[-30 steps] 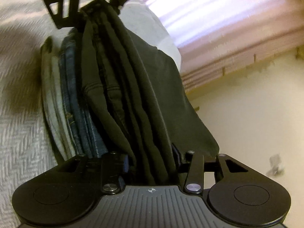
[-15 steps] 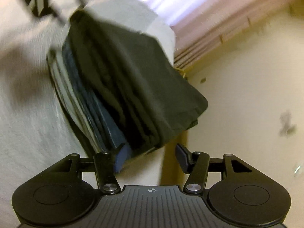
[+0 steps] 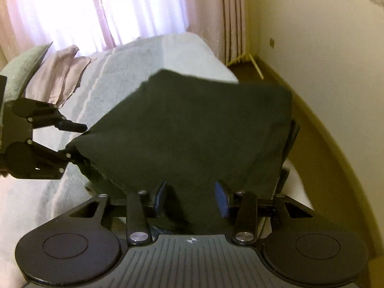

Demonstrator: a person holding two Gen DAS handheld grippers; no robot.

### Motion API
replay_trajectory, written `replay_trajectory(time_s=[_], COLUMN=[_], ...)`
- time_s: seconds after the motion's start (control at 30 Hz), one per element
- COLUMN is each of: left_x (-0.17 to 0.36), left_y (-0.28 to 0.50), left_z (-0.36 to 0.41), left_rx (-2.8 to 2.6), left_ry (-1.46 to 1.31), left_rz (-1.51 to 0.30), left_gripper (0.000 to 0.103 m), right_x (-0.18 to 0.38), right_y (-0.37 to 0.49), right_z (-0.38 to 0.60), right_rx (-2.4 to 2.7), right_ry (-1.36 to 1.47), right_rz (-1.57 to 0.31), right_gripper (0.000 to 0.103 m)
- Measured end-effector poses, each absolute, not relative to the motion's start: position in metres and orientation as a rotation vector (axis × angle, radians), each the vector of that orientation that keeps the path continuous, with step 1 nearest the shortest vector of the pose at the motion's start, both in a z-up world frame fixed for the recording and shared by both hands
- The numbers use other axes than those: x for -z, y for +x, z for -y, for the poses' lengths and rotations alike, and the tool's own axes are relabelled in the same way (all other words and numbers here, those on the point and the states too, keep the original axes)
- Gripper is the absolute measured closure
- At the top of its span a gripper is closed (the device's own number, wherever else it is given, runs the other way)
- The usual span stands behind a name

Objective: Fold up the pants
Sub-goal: 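Lay the bundle flat on top of the jeans stack with both grippers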

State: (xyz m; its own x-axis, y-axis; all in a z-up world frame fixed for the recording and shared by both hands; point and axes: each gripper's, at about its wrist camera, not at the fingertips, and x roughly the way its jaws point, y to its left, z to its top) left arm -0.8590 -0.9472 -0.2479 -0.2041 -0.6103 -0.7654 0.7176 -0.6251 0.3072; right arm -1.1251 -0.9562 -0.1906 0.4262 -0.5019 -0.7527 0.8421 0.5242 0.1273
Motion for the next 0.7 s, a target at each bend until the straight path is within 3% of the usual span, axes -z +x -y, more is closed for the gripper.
replay_trajectory(time_s=[0.23,0.5,0.7], left_x=[0.234,0.196,0.246], left_y=[-0.856,-0.847,-0.850], left_z=[0.942,0.929,0.956], left_rx=[1.921,1.975,1.947], left_ry=[1.183,0.979,1.078], left_rz=[-0.170,-0.233,-0.332], left_gripper=[0.062,0.062,0.061], right_x=[0.195,0.216,0.228], right_y=[-1.130,-1.112,-1.103], right_z=[0.954,0.965,0.967], right_rx=[0.897,0.915,0.915], right_ry=[0.539,0.526,0.499], right_rz=[-0.738,-0.747,-0.762], right_gripper=[0.063,0.063,0.063])
